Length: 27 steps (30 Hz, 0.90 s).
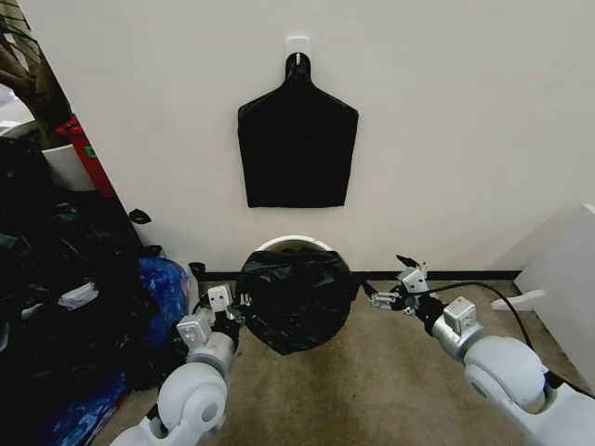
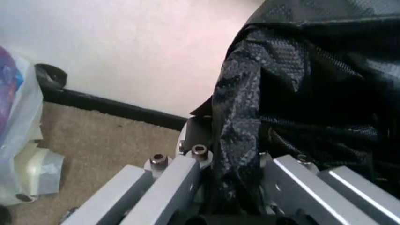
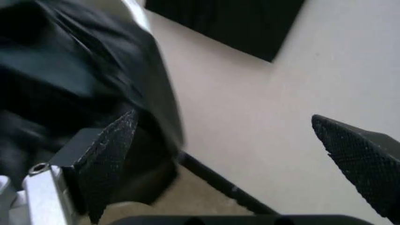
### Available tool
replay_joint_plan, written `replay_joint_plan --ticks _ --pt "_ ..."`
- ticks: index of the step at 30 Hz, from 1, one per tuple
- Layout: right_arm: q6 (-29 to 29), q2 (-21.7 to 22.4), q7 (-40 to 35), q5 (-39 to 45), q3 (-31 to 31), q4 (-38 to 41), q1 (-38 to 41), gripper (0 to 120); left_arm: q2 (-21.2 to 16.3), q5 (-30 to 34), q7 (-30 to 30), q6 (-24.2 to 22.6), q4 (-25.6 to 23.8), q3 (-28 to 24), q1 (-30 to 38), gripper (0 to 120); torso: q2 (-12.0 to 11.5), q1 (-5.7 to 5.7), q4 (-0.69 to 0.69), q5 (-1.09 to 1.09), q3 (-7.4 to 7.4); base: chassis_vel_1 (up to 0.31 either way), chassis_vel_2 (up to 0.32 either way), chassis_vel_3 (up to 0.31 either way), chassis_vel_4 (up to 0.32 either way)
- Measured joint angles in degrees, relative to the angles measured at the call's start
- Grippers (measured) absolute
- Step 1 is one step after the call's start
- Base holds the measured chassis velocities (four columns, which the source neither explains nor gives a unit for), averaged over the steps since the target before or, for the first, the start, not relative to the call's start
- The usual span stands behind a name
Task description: Place the garbage bag over the trash bin.
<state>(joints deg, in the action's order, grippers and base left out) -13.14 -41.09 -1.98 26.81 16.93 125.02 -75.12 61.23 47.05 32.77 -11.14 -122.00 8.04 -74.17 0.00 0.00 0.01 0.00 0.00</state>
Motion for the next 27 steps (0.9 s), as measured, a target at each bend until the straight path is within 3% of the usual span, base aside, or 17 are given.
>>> replay_joint_plan --ticks 6,14,19,27 --pt "-1.9 0.5 -2.8 3.1 -0.3 6.2 -0.8 100 -0.3 0.1 0.5 -0.2 0.9 -0.6 1.5 1 0.0 0.0 -0.01 -0.01 0.0 0.0 0.0 0.0 0.0" --pt "-9.1 1.1 -7.0 11.6 -4.4 13.8 4.0 100 -1.2 -1.9 -0.1 -0.9 1.5 -2.9 2.9 1 0.0 0.0 0.0 -0.01 0.0 0.0 0.0 0.0 0.0" --pt "-11.3 1.6 -6.6 10.2 -7.6 13.3 5.3 100 -1.6 -5.4 -1.8 -0.9 2.6 -4.3 5.1 1 0.0 0.0 -0.03 0.0 0.0 0.0 0.0 0.0 0.0" --pt "-14.0 0.1 -7.7 3.4 -19.3 8.6 14.4 100 -1.7 -7.8 -2.7 -1.1 1.8 -4.4 5.0 1 0.0 0.0 0.0 -0.01 0.0 0.0 0.0 0.0 0.0"
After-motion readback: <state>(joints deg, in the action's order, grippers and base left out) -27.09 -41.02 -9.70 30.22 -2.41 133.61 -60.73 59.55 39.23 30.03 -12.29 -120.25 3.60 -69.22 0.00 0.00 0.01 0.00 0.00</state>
